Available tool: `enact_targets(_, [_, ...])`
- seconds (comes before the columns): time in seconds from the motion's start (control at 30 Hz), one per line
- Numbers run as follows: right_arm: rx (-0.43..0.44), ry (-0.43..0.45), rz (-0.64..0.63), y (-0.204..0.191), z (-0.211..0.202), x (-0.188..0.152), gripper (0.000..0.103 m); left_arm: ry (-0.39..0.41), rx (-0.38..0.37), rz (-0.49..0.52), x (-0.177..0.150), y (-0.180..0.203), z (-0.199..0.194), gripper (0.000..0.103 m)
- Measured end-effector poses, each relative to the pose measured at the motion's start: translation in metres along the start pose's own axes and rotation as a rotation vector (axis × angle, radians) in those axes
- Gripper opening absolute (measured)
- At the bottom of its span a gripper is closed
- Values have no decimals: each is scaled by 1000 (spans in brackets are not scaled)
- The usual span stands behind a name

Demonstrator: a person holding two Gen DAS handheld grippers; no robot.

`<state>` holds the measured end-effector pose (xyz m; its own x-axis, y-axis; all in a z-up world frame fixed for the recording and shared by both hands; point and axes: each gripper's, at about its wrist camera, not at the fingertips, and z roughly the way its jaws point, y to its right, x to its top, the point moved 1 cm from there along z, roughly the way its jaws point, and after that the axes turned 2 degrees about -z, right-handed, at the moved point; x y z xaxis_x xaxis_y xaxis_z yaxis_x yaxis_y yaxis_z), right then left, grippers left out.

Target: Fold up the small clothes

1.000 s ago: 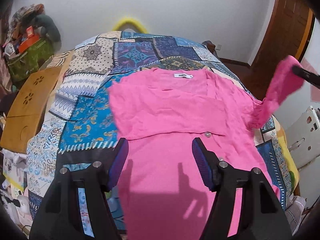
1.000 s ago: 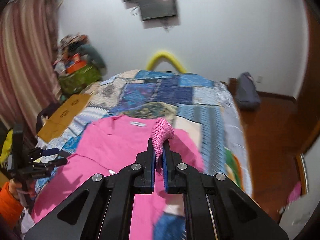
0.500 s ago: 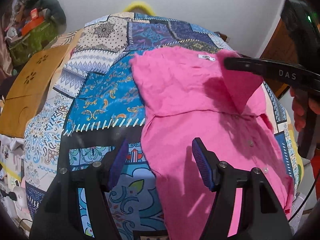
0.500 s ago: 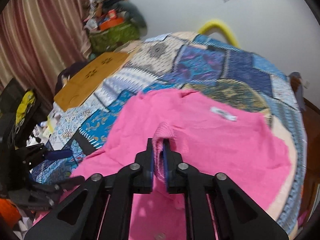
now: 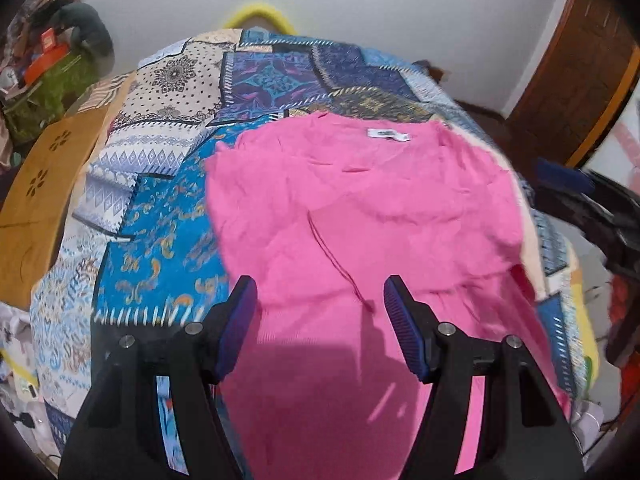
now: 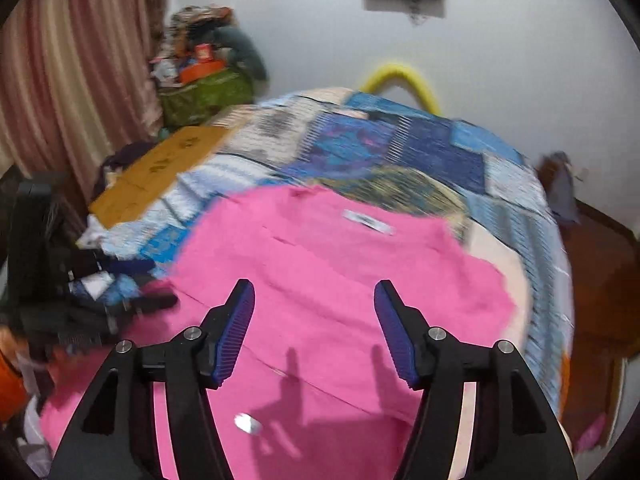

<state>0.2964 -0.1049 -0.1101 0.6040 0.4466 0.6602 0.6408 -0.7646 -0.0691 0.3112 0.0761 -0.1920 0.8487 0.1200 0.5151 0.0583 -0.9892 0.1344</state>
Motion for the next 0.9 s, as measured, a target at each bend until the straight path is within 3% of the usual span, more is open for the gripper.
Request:
enact_targets(0.23, [-80,-117,122,66,25,-53,58,-100,52,-19,14,-11,53,67])
enact_targets(0.33, [-60,-157,155,77,43,-65,58,-82,81,-3,19,-12,60,76])
enact_targets(0.47, [-52,-140,167,81,48,-71,57,-79,125,16,26,-15,67,79])
enact_targets(0.67, [-23,-123,170,72,9,-82,58,-65,151,69,11,-13,37,78])
enact_targets(0.9, [12,-122,122,38,-36,-114,58,-86,126,54,-56,-26,-17,78])
